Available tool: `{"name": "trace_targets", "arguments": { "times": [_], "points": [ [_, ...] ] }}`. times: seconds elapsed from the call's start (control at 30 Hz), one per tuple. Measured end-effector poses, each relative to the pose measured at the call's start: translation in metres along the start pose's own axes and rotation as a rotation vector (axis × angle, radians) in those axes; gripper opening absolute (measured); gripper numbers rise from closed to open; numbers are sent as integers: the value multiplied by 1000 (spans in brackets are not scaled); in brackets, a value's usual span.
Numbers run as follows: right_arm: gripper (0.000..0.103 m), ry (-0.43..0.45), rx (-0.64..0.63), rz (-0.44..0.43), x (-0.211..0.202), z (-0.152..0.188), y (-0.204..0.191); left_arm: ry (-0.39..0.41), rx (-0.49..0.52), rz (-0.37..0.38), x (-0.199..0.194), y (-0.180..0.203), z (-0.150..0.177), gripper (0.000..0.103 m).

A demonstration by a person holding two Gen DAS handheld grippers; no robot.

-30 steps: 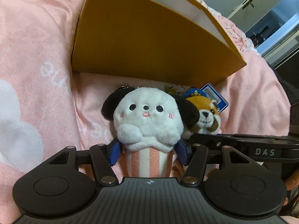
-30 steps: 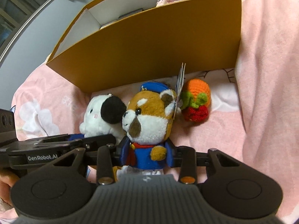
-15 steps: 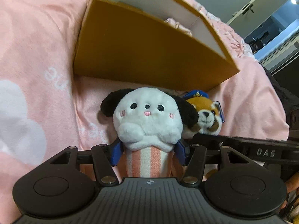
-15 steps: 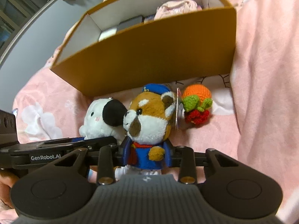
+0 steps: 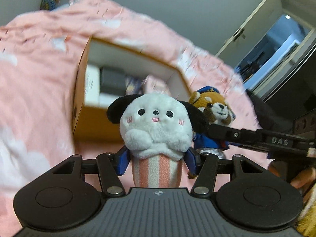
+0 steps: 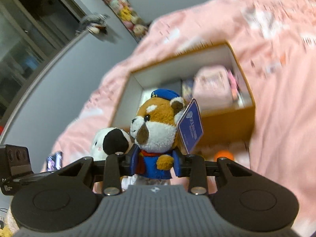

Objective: Organize objects
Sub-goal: 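Lift the panda plush with the left gripper while the right gripper lifts the raccoon plush, then carry both plushes over the orange box and lower them inside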

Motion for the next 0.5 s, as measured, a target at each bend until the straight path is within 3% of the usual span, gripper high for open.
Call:
{"name": "trace_targets", "arguments": {
  "times": [0.23,0.37,0.5],
  "points": [
    [37,43,-65,-32,9,-52,-10,86,77,-26,6,17,-68,65],
    [37,9,-109,-3,36,-73,-2,57,103,-66,31,17,-86,65],
    [37,-65,-137,40,72,-79,12,-22,103,-119,72,8,-92,65]
  ]
}}
Point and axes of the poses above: each gripper's, at about its wrist camera, not at the fingertips, and x roughly the way its jaws point, y to its right, z to its underside, the point moved 3 cm from there along x, roughly the way its jaws point, and after that the axes turned 2 degrees about y, right-handed, at the moved point
